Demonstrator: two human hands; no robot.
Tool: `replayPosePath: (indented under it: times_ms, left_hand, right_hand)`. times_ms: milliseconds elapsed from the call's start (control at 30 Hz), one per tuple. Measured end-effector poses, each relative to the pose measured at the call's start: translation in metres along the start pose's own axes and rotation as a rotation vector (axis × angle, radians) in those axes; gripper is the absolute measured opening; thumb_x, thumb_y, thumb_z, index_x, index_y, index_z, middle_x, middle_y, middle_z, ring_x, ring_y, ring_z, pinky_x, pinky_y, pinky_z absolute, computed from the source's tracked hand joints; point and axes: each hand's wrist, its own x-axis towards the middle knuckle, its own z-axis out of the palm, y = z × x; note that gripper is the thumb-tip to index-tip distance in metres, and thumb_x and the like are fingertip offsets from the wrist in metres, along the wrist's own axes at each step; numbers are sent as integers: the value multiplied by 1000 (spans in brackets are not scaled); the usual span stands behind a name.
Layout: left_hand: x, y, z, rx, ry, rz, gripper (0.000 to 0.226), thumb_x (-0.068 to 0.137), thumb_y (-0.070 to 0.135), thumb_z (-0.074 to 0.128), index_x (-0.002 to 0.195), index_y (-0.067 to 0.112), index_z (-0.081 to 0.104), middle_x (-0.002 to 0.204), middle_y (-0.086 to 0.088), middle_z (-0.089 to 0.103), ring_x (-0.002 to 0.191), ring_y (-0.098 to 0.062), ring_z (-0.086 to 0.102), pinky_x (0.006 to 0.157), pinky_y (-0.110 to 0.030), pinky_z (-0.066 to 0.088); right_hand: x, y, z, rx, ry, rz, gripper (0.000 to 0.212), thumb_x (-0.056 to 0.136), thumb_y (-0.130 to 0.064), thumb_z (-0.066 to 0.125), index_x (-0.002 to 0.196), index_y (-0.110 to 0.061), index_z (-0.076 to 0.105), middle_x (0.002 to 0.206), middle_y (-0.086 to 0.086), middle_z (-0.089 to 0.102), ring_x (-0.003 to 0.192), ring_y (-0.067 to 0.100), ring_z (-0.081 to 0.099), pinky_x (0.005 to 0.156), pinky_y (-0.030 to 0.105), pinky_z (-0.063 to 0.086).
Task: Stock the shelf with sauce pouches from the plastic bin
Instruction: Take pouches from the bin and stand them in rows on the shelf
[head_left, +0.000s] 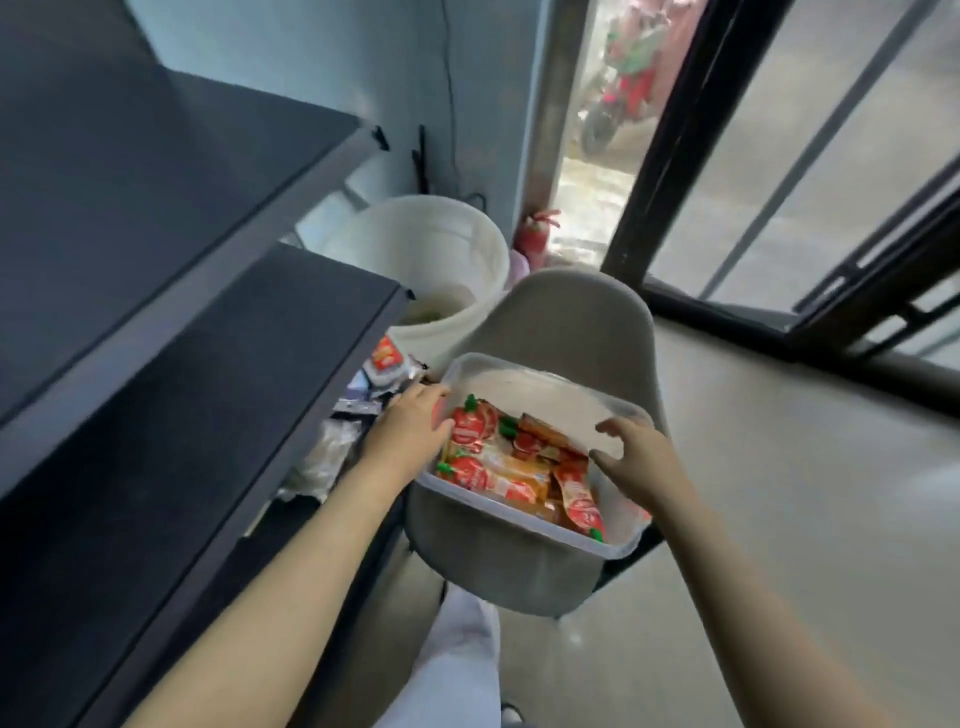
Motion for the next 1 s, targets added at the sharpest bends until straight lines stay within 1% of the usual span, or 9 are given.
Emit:
replayPosePath:
  times_ms: [167,300,400,500,667,800,867,933,1000]
  left_hand:
    - [76,-31,90,-27,-315,-155,48,92,29,61,137,17,50,138,-8,51,123,-27,52,100,-41,45]
    - [103,-52,149,-48,-454,-256,49,93,26,61,139,13,48,140,-10,50,124,-27,52,103,-39,44]
    - [110,-60,185,-68,-518,-301,55,93,28,61,143,14,44,148,-10,42,132,-28,44,109,-40,39]
    - [112,-65,208,-49,-523,-349,60,92,33,62,146,17,40,154,-5,34,138,-30,33,113,-41,29]
    - [111,-74,215,26,-414,-447,56,88,42,65,139,26,48,147,0,39,131,-31,34,110,-46,31]
    - [112,-80,216,1,-358,-602,65,86,35,71,142,18,42,136,-14,44,127,-36,42,108,-48,36]
    - [113,-82,217,-30,-379,-668,66,84,34,73,139,14,44,132,-16,48,122,-38,49,106,-50,40]
    - [115,-82,217,-56,-388,-718,66,83,34,75,136,9,45,133,-16,47,120,-37,52,105,-50,42]
    - [117,-82,216,-90,-375,-734,64,83,32,75,135,8,46,133,-14,44,120,-35,52,105,-49,42]
  right_hand:
    - [68,53,63,88,-176,256,42,88,-28,64,127,-12,59,128,9,62,115,25,58,97,36,46]
    - [97,87,116,133,-338,400,46,89,-28,63,130,-8,55,131,14,58,119,29,54,99,35,42]
    - [104,108,146,147,-413,485,53,90,-31,63,135,-9,49,135,14,55,121,30,53,97,33,41]
    - [105,123,166,165,-445,536,59,91,-35,62,141,-11,43,140,13,52,124,30,51,98,35,42]
    - [104,129,181,271,-434,601,57,93,-38,59,142,-12,42,139,11,54,122,30,54,94,38,44]
    - [105,131,182,384,-438,640,48,95,-36,58,134,-9,51,127,11,61,109,27,59,83,33,49]
    - [106,131,183,416,-463,664,52,94,-42,57,135,-11,53,129,11,60,110,26,60,87,35,51]
    - [107,132,184,459,-463,700,54,95,-40,56,140,-11,48,134,10,56,116,27,58,90,34,49]
    - [108,133,188,519,-461,749,55,95,-36,58,142,-12,41,133,10,56,111,26,59,82,32,50]
